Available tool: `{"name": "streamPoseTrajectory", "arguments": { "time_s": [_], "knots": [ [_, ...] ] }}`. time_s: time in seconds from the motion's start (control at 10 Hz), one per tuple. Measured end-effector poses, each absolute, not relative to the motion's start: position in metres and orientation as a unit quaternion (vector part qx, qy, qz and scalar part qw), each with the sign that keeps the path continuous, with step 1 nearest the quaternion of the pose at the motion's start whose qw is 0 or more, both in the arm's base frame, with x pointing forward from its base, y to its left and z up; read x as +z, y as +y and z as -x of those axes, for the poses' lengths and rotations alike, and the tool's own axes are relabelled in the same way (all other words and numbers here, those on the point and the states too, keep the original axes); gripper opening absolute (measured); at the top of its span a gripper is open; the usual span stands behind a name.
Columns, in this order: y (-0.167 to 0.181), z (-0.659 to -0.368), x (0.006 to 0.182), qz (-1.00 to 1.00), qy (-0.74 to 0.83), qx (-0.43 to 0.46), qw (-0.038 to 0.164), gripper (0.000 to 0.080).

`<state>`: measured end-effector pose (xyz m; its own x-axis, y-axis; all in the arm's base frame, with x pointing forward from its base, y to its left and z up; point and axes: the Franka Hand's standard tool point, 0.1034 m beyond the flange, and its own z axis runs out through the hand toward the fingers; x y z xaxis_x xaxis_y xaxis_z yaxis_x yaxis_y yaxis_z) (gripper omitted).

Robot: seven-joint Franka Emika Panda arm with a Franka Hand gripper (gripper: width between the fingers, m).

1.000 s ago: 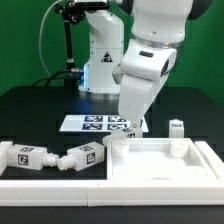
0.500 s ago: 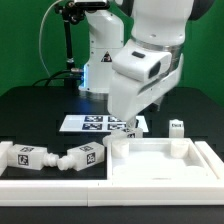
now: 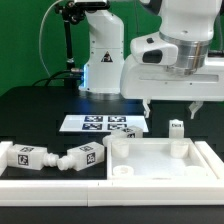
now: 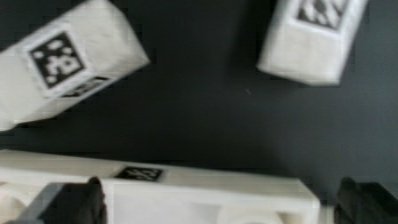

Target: Assemble one leg

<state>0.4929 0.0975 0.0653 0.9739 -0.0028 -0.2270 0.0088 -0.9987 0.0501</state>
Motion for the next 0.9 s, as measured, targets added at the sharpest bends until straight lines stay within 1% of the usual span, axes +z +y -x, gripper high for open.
{"name": "streamPoseTrajectory", "arguments": {
  "time_s": [0.3,0.4,0.5,0.7,0.8,0.9],
  "knots": [
    [0.099,-0.492,0.065,-0.993,-0.017,-0.114,0.026,0.0648],
    [0.107,-0.489,0.066,-0.992,-0.028,-0.121,0.023,0.0648],
    [0.118,-0.484,0.066,-0.99,-0.046,-0.134,0.01,0.0648],
    [0.125,-0.478,0.059,-0.984,-0.08,-0.161,-0.019,0.0648],
    [0.125,-0.475,0.055,-0.976,-0.085,-0.2,-0.024,0.0648],
    [0.124,-0.476,0.055,-0.969,-0.083,-0.231,-0.03,0.0648]
  ]
}}
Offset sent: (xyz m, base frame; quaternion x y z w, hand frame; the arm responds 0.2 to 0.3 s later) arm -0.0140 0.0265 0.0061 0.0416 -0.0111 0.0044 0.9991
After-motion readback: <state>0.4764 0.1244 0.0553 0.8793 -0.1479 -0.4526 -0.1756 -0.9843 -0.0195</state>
